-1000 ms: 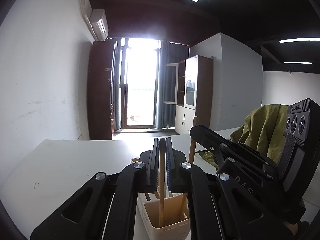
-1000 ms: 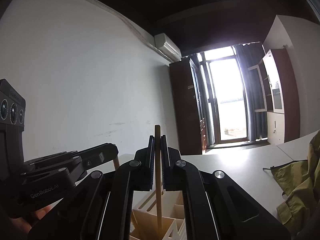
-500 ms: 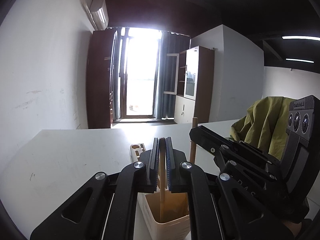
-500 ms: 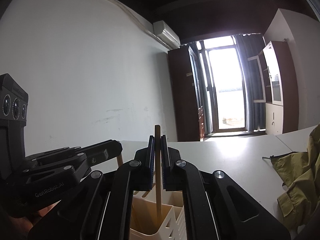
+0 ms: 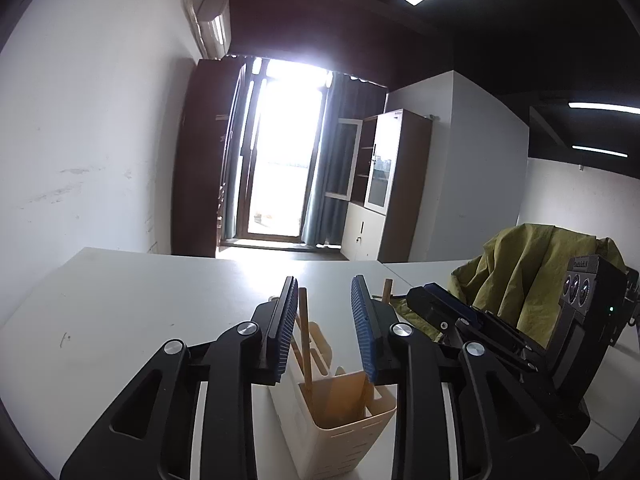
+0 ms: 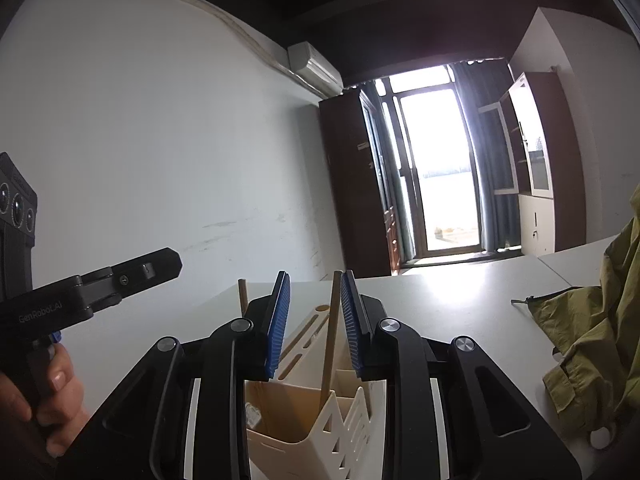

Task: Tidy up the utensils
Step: 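Open both tools to release the chopsticks and pull back, then grasp a brown chopstick with the left tool while the right tool grasps a light chopstick, then raise both held chopsticks and lower them upright into the cream holder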

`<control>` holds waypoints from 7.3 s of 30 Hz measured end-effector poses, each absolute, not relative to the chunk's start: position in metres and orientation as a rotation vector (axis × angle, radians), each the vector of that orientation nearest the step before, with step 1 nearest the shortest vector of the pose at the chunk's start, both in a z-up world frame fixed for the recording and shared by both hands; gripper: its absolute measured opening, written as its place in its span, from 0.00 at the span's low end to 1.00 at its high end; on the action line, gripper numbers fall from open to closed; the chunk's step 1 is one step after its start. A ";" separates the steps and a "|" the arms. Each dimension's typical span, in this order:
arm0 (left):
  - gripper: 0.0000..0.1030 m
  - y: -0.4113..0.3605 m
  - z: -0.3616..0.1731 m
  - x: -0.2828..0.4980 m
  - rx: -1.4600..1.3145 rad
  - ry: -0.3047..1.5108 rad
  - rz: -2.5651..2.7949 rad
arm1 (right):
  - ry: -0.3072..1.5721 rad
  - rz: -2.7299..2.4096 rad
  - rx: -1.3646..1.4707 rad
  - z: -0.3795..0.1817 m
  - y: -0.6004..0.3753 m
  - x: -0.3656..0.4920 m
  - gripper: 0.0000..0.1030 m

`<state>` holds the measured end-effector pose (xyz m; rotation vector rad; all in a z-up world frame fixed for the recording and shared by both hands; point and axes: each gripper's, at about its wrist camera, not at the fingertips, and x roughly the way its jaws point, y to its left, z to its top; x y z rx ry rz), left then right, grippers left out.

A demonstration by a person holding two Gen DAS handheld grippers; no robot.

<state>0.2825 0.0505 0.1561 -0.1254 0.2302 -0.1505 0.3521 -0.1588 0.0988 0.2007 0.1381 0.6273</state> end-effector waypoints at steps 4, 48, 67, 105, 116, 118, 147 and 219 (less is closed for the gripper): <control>0.30 0.051 0.159 0.265 -0.123 0.226 -0.146 | 0.162 0.591 0.205 0.096 -0.168 0.343 0.26; 0.48 0.012 0.038 0.260 0.009 0.812 -0.121 | 0.759 0.324 0.009 0.001 -0.182 0.275 0.57; 0.47 0.006 -0.027 0.292 0.032 1.012 -0.139 | 1.066 0.356 -0.045 -0.068 -0.154 0.292 0.57; 0.07 -0.002 -0.054 0.309 0.075 1.058 -0.129 | 1.144 0.419 -0.170 -0.083 -0.126 0.292 0.06; 0.07 0.011 -0.003 0.288 0.044 0.938 -0.152 | 1.043 0.446 -0.036 -0.054 -0.146 0.291 0.05; 0.07 0.016 0.013 0.282 0.022 0.892 -0.153 | 1.003 0.457 -0.009 -0.040 -0.150 0.289 0.05; 0.06 0.028 0.136 0.208 0.015 0.518 -0.133 | 0.593 0.578 0.037 0.073 -0.140 0.273 0.05; 0.06 0.006 0.191 0.244 -0.025 -0.084 -0.002 | -0.162 0.727 0.354 0.096 -0.159 0.362 0.05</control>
